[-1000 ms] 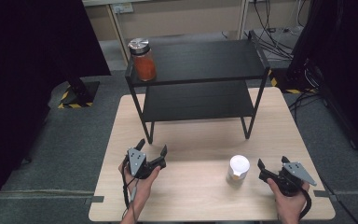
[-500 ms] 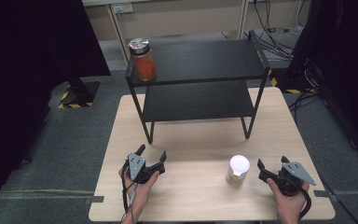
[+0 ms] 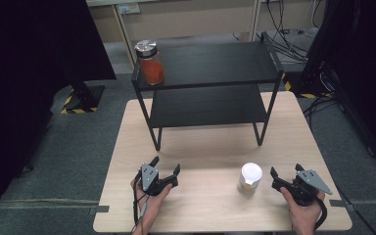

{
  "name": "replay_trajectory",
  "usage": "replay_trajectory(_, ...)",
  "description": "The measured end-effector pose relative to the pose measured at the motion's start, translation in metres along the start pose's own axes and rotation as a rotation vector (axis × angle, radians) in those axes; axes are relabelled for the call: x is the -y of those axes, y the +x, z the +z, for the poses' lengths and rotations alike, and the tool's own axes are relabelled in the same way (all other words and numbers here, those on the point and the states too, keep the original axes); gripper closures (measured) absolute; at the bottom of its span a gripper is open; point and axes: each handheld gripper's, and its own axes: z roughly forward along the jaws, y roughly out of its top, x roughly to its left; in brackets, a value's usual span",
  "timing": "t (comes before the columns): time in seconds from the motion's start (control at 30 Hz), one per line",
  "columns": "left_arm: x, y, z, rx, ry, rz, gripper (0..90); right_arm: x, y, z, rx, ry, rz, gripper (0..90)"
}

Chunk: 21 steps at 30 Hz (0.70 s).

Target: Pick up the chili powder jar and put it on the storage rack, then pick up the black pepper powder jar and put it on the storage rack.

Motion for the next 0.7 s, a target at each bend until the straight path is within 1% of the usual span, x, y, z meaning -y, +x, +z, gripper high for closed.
replay_trajectory(0.2,0.0033,0.0018,0.0019,0.006,0.014,-0.005,11.8,-0.0006,0.0003,0.0004,0.001,0.003,-0.004,7.5)
replay_trajectory(0.37,0.0038,0.0011,0.002,0.01,0.011,0.004,12.0,-0.0006,0.0002,0.0004,0.001,0.003,-0.001,7.5)
replay_trajectory(0.47,0.0034,0.002,0.0021,0.012,0.013,-0.003,12.0,-0.0008,0.0005,0.0005,0.002,0.004,-0.004,7.4)
replay_trajectory(0.6,0.0033,0.0017,0.0023,0.014,0.013,0.004,12.1,-0.0016,0.0001,0.0009,0.0,0.009,-0.003,7.3)
replay_trajectory(0.7,0.003,0.0019,0.0025,0.015,0.015,0.003,12.0,-0.0014,0.0008,0.0009,0.001,0.008,-0.008,7.3)
